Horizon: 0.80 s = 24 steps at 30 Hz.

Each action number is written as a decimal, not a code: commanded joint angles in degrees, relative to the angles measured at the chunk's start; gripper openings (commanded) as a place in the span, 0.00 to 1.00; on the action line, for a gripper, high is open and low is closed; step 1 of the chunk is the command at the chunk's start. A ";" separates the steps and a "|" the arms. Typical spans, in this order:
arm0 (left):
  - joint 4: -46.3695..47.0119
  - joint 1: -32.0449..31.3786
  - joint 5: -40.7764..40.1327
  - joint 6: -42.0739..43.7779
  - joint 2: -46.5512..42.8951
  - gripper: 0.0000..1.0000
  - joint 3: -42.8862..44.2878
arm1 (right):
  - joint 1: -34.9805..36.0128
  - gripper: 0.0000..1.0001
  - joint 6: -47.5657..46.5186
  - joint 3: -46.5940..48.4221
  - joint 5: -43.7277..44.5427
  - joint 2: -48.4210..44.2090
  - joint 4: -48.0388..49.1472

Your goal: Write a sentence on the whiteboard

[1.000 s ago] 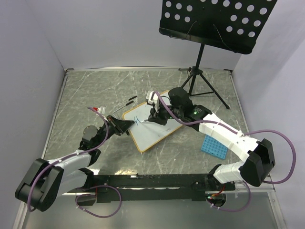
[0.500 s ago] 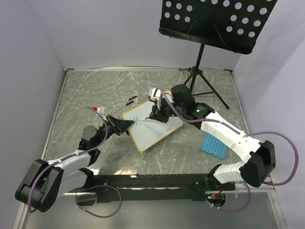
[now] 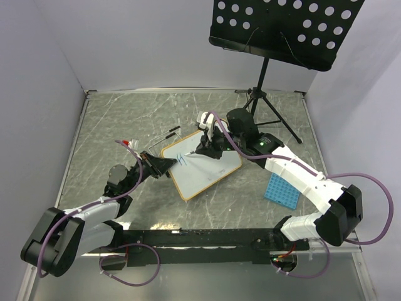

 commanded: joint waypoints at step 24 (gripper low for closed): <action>9.76 0.18 0.82 -2.37 -1.77 0.01 1.21 | -0.07 0.00 0.36 -1.49 0.87 1.78 1.37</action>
